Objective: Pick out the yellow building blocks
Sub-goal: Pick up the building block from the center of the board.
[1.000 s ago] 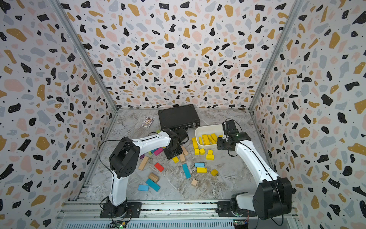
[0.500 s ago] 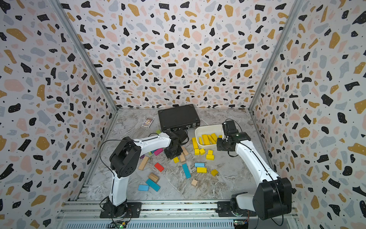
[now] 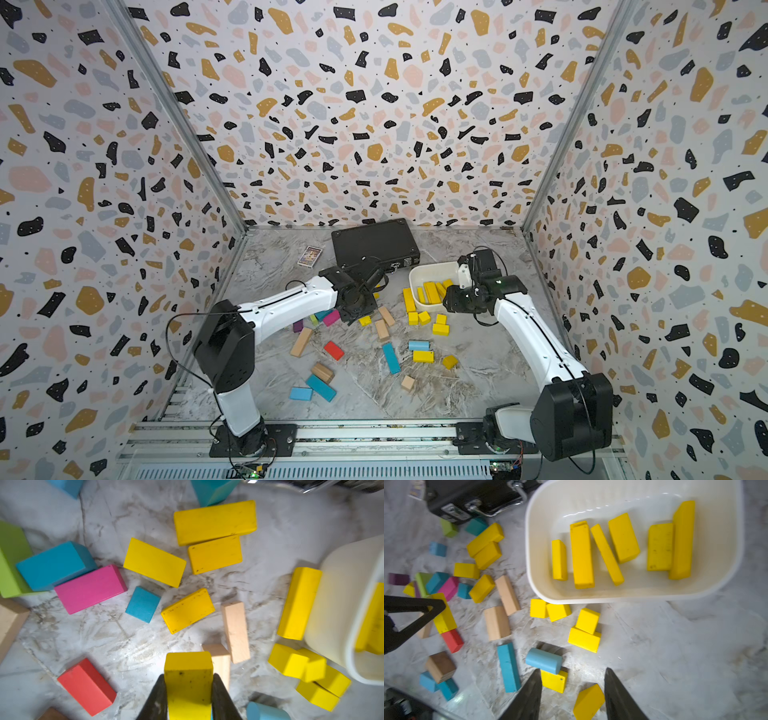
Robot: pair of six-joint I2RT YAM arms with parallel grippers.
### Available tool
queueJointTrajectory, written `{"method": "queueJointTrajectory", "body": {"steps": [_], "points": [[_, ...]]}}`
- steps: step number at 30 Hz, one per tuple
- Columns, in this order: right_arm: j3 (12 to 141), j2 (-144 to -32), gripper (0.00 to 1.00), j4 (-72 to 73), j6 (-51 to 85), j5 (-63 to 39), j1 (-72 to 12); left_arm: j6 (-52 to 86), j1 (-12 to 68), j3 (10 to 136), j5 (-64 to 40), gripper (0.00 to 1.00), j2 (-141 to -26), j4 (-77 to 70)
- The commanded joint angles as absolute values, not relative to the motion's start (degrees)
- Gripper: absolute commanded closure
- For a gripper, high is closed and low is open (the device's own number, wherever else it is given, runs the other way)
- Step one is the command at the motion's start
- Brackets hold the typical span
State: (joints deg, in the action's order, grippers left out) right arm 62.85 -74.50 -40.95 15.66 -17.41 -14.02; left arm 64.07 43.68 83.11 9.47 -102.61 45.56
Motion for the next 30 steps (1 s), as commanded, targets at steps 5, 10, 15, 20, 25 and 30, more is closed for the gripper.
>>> {"method": "queueJointTrajectory", "body": {"steps": [5, 10, 15, 20, 25, 30], "points": [[59.37, -74.94, 0.50, -23.43, 24.25, -33.69, -23.63, 68.68, 43.86, 80.72, 4.80, 0.82, -97.50, 40.49], [59.30, -80.21, 0.50, -15.43, 28.21, -34.60, -31.57, 72.42, 43.86, 78.98, 1.00, 0.83, -95.52, 38.23], [61.41, -85.69, 0.50, -12.23, 29.63, -35.02, -34.67, 74.74, 43.86, 76.34, -0.39, 0.83, -92.75, 36.71], [63.29, -89.05, 0.54, -12.27, 28.64, -35.79, -35.16, 75.34, 43.54, 74.55, 0.35, 0.78, -90.86, 37.17], [64.05, -90.73, 0.57, -12.34, 28.13, -36.06, -35.32, 74.87, 43.17, 73.85, 0.70, 0.77, -89.87, 37.52], [64.98, -92.65, 0.62, -12.19, 28.08, -37.90, -35.35, 73.08, 43.02, 73.93, 0.83, 0.75, -89.65, 37.90]]}}
